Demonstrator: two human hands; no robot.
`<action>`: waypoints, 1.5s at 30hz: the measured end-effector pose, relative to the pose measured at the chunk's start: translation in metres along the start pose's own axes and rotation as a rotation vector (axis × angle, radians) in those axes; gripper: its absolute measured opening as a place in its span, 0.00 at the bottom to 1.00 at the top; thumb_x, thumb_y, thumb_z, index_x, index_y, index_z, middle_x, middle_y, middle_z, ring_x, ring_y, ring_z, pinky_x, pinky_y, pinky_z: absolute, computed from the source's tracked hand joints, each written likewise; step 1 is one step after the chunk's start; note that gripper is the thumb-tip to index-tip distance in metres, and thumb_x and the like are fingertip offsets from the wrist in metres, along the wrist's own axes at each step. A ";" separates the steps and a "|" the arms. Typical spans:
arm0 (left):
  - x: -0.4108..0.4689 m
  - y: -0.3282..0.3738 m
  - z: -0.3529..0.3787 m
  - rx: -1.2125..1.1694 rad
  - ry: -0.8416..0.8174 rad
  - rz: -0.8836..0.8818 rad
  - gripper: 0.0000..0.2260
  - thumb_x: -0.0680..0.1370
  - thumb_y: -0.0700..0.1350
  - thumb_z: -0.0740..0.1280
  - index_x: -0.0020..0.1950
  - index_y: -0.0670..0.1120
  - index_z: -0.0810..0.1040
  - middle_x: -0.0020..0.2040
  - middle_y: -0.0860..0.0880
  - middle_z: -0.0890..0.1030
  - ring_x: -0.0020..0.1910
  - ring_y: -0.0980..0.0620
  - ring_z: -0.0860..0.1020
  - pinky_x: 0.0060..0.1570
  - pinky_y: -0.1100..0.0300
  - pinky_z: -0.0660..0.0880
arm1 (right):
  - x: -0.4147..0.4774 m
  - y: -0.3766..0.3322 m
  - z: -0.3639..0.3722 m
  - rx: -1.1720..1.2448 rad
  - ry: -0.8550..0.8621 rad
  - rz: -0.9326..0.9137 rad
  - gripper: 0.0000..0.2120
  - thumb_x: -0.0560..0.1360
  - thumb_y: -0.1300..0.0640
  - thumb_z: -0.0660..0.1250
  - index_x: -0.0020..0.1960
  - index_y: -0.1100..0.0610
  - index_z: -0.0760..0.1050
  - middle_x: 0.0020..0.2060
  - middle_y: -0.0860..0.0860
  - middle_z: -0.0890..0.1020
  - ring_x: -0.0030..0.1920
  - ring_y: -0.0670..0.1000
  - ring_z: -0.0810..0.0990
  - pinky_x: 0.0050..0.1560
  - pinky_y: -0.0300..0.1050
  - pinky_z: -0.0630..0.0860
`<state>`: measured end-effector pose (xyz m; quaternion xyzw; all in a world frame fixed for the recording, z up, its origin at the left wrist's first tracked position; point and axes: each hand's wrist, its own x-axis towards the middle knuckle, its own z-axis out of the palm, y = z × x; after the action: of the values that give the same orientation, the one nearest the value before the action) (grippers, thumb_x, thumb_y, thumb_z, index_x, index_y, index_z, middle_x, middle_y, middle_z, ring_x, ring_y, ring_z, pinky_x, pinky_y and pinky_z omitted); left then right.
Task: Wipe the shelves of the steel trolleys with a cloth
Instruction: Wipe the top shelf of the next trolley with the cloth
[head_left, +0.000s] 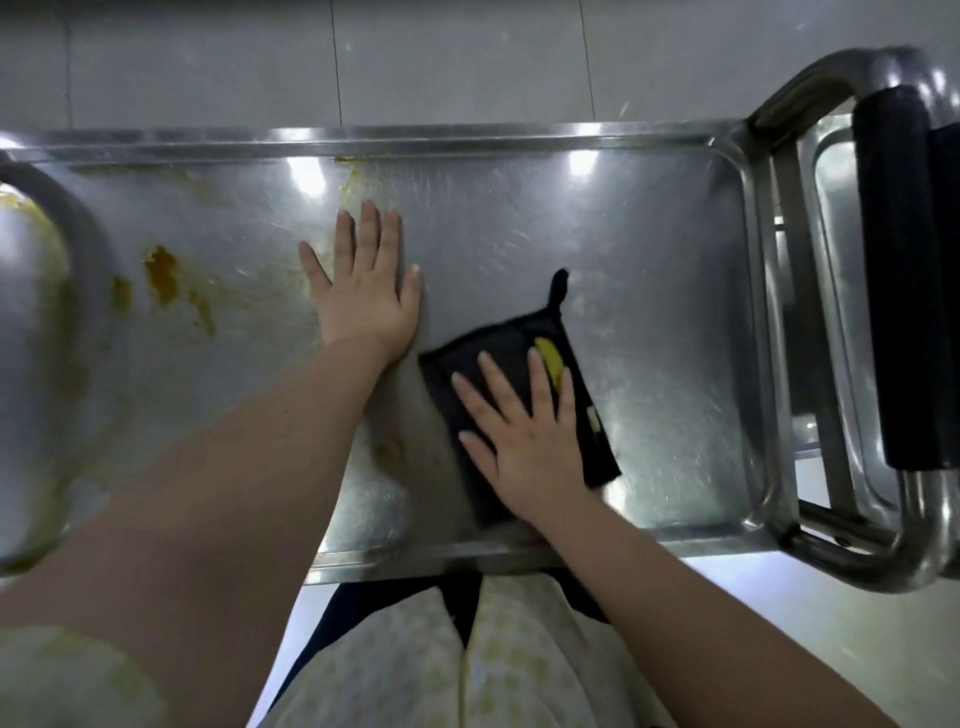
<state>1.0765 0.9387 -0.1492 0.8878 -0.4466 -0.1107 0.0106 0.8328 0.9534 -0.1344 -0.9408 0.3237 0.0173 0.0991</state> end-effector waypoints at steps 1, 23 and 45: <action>0.000 0.000 -0.001 -0.001 -0.002 -0.001 0.28 0.81 0.59 0.41 0.80 0.53 0.42 0.80 0.51 0.44 0.78 0.48 0.41 0.72 0.35 0.37 | 0.028 0.008 -0.005 -0.011 0.007 0.058 0.26 0.82 0.38 0.50 0.79 0.41 0.54 0.79 0.47 0.56 0.77 0.65 0.51 0.72 0.70 0.50; 0.001 0.001 -0.002 0.062 -0.058 0.083 0.31 0.74 0.73 0.40 0.75 0.68 0.36 0.79 0.56 0.39 0.78 0.47 0.37 0.68 0.28 0.37 | -0.065 0.034 0.000 -0.002 -0.052 0.157 0.29 0.80 0.37 0.53 0.79 0.43 0.54 0.79 0.49 0.56 0.77 0.66 0.51 0.72 0.71 0.51; 0.002 0.002 -0.009 0.079 -0.037 0.289 0.26 0.79 0.65 0.38 0.78 0.64 0.44 0.80 0.55 0.47 0.79 0.49 0.44 0.74 0.45 0.34 | -0.067 0.093 -0.018 -0.035 -0.117 0.383 0.29 0.81 0.38 0.46 0.80 0.44 0.51 0.79 0.50 0.53 0.78 0.65 0.49 0.73 0.70 0.50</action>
<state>1.0779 0.9352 -0.1403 0.8119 -0.5737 -0.1067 -0.0168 0.7222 0.9183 -0.1266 -0.8609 0.4902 0.0962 0.0963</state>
